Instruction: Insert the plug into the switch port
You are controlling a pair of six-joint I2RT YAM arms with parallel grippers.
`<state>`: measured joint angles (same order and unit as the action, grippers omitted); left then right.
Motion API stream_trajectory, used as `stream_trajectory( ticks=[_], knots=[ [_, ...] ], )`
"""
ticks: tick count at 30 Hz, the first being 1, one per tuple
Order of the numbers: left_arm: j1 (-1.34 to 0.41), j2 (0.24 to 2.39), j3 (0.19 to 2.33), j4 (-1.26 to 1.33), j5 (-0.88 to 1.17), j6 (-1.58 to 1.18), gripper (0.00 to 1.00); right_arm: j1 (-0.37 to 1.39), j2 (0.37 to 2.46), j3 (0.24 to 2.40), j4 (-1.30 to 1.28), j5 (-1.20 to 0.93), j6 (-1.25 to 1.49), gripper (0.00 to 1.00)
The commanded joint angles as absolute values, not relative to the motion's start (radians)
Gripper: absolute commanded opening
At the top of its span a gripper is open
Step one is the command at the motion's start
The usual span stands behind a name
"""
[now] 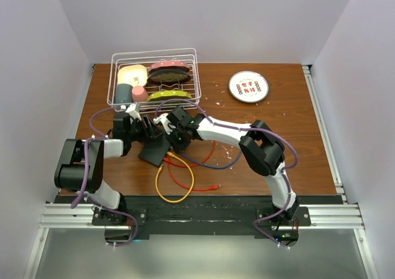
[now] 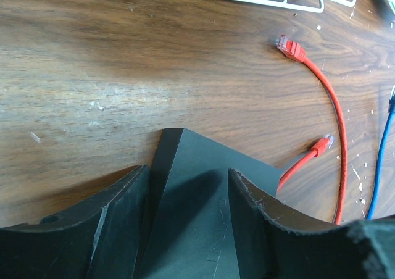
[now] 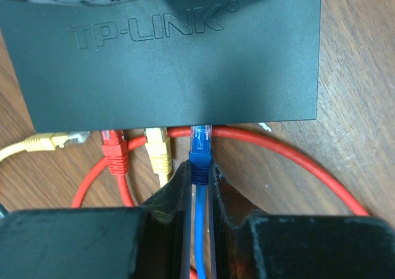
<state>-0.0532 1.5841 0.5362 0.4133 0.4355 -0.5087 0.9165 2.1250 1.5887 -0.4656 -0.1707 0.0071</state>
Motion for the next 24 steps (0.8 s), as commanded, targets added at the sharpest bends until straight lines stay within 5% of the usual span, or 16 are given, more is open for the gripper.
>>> stream_trajectory(
  ticks=[1,24],
  knots=[
    [-0.060,1.574,0.509,0.354,0.512,-0.492,0.58,0.922,2.114,1.669,-0.445,-0.149,-0.069,0.00],
    [-0.060,1.562,0.457,0.408,0.560,-0.534,0.55,0.922,2.089,1.586,-0.244,-0.150,0.029,0.00]
  ],
)
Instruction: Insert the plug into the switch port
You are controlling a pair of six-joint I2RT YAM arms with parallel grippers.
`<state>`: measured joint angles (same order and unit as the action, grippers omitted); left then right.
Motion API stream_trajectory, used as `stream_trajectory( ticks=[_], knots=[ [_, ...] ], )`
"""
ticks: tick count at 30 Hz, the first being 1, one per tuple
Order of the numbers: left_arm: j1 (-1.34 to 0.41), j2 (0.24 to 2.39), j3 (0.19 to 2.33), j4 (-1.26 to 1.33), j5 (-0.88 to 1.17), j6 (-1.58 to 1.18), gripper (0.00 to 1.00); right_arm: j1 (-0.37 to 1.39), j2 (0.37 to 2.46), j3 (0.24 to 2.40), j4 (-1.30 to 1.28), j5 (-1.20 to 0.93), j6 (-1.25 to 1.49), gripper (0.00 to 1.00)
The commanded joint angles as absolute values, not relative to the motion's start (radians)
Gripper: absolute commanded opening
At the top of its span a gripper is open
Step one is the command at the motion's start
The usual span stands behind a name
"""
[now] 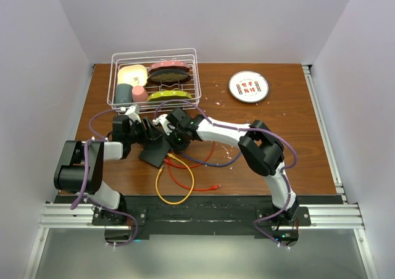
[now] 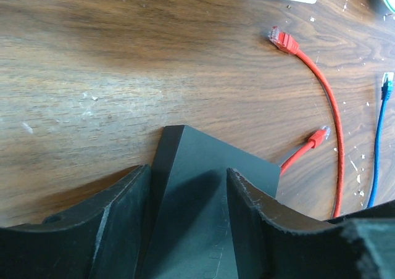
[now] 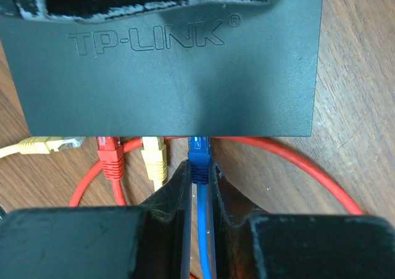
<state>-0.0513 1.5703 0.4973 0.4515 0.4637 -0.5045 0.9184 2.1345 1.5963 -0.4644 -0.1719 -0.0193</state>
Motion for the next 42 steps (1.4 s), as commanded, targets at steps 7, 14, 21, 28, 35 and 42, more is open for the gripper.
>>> stream_trajectory(
  ticks=[7,14,21,28,35,42],
  knots=[
    [-0.061,1.566,0.428,0.443,0.615,-0.560,0.49,0.922,2.083,1.565,-0.154,-0.147,0.067,0.00],
    [-0.084,1.554,0.402,0.459,0.623,-0.581,0.46,0.922,2.105,1.617,-0.120,-0.144,0.087,0.00],
    [-0.123,1.545,0.362,0.492,0.615,-0.626,0.41,0.922,2.121,1.655,-0.077,-0.140,0.113,0.00],
    [-0.147,1.537,0.337,0.517,0.630,-0.649,0.31,0.920,2.134,1.660,-0.009,-0.121,0.147,0.00],
    [-0.172,1.517,0.325,0.526,0.679,-0.673,0.21,0.920,2.141,1.664,0.080,-0.106,0.175,0.00],
    [-0.228,1.486,0.307,0.548,0.716,-0.716,0.21,0.920,2.171,1.713,0.123,-0.123,0.189,0.00]
  ],
)
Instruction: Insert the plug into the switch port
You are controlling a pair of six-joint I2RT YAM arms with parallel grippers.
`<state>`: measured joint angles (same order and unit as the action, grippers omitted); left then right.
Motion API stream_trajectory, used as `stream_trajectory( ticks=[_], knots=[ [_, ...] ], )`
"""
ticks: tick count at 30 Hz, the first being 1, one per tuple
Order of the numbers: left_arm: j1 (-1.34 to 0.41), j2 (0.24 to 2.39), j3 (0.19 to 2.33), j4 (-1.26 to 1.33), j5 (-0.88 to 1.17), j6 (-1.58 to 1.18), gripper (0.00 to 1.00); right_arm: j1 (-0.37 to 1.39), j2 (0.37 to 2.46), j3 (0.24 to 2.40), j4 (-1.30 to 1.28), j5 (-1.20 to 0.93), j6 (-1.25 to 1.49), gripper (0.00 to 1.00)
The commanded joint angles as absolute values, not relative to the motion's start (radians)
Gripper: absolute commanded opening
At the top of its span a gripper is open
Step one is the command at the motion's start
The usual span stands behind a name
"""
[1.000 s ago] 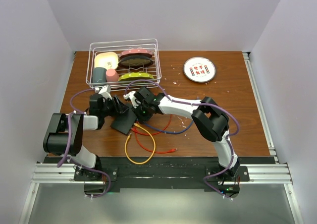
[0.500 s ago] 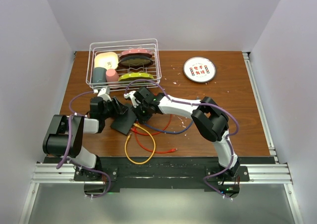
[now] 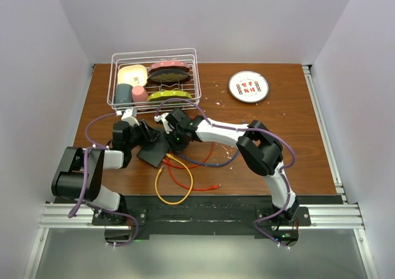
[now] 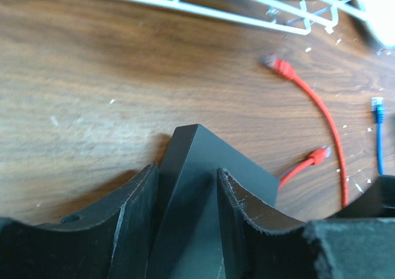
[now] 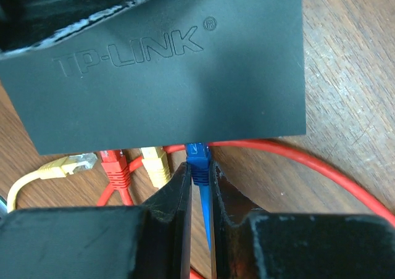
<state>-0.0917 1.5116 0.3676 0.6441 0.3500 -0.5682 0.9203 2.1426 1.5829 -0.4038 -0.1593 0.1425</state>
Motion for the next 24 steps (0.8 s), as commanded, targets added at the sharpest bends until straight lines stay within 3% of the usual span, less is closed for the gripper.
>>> stream_trajectory(
  ticks=[1,10,21,24],
  knots=[
    [-0.233,1.482,0.302,0.554,0.721,-0.722,0.21,0.920,2.174,1.718,0.127,-0.126,0.192,0.00],
    [-0.239,1.502,0.290,0.486,0.692,-0.719,0.09,0.920,2.120,1.661,0.212,-0.075,0.196,0.00],
    [-0.239,1.578,0.276,0.492,0.693,-0.695,0.12,0.920,2.109,1.663,0.239,-0.104,0.195,0.00],
    [-0.233,1.566,0.308,0.428,0.646,-0.664,0.21,0.920,2.115,1.667,0.203,-0.127,0.192,0.00]
  ],
)
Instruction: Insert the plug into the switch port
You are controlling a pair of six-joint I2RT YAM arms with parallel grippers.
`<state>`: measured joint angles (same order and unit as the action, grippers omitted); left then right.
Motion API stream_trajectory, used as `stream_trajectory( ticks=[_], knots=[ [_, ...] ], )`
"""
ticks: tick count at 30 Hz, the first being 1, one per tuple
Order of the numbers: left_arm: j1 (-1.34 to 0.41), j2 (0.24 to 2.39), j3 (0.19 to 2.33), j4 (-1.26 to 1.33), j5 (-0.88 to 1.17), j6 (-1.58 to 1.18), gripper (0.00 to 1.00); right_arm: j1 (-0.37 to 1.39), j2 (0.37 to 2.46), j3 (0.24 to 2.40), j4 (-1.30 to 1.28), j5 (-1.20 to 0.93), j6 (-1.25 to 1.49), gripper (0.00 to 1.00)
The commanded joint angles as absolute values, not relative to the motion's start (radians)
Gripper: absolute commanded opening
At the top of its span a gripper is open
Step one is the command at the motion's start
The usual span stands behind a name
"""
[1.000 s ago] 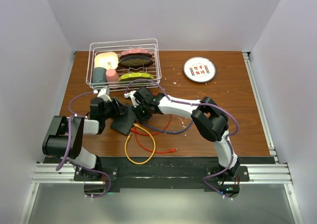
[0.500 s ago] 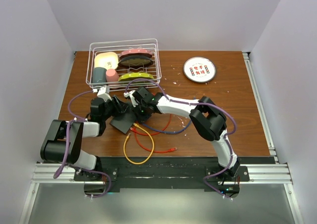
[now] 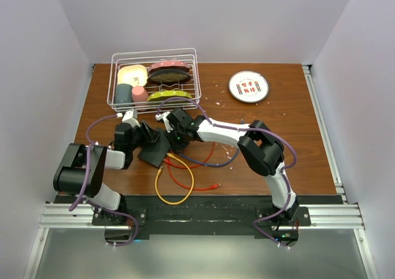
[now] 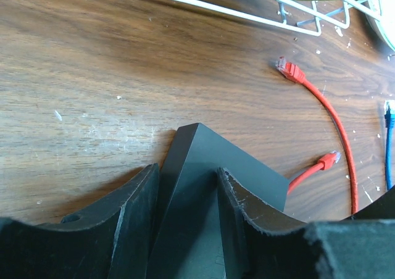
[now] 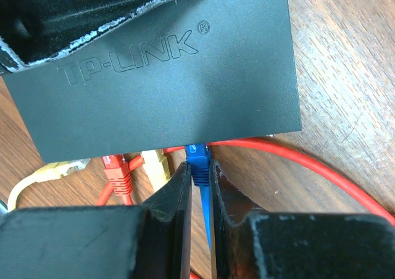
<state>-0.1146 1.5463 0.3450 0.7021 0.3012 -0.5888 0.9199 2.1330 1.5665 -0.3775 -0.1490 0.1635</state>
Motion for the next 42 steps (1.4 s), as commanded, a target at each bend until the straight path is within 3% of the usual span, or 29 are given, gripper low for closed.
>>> stream_trajectory(
  ticks=[1,5,13,19,26,33,42],
  knots=[
    [-0.229,1.560,0.320,0.408,0.631,-0.646,0.23,0.920,2.118,1.667,0.189,-0.143,0.187,0.00],
    [-0.177,1.536,0.391,0.309,0.563,-0.600,0.37,0.919,2.100,1.629,0.129,-0.158,0.178,0.02],
    [-0.097,1.476,0.538,0.126,0.424,-0.526,0.56,0.920,2.003,1.506,0.035,-0.071,0.160,0.47],
    [-0.081,1.433,0.603,0.038,0.321,-0.523,0.61,0.910,1.907,1.457,-0.052,0.044,0.161,0.74],
    [-0.081,1.269,0.607,0.011,0.278,-0.480,0.64,0.824,1.766,1.362,-0.112,0.086,0.236,0.94],
    [-0.090,1.114,0.572,0.092,0.353,-0.466,0.70,0.735,1.660,1.240,-0.147,0.100,0.305,0.99],
    [-0.337,1.336,0.793,0.074,0.213,-0.350,0.69,0.539,1.522,1.062,-0.112,-0.067,0.425,0.99]
  ],
)
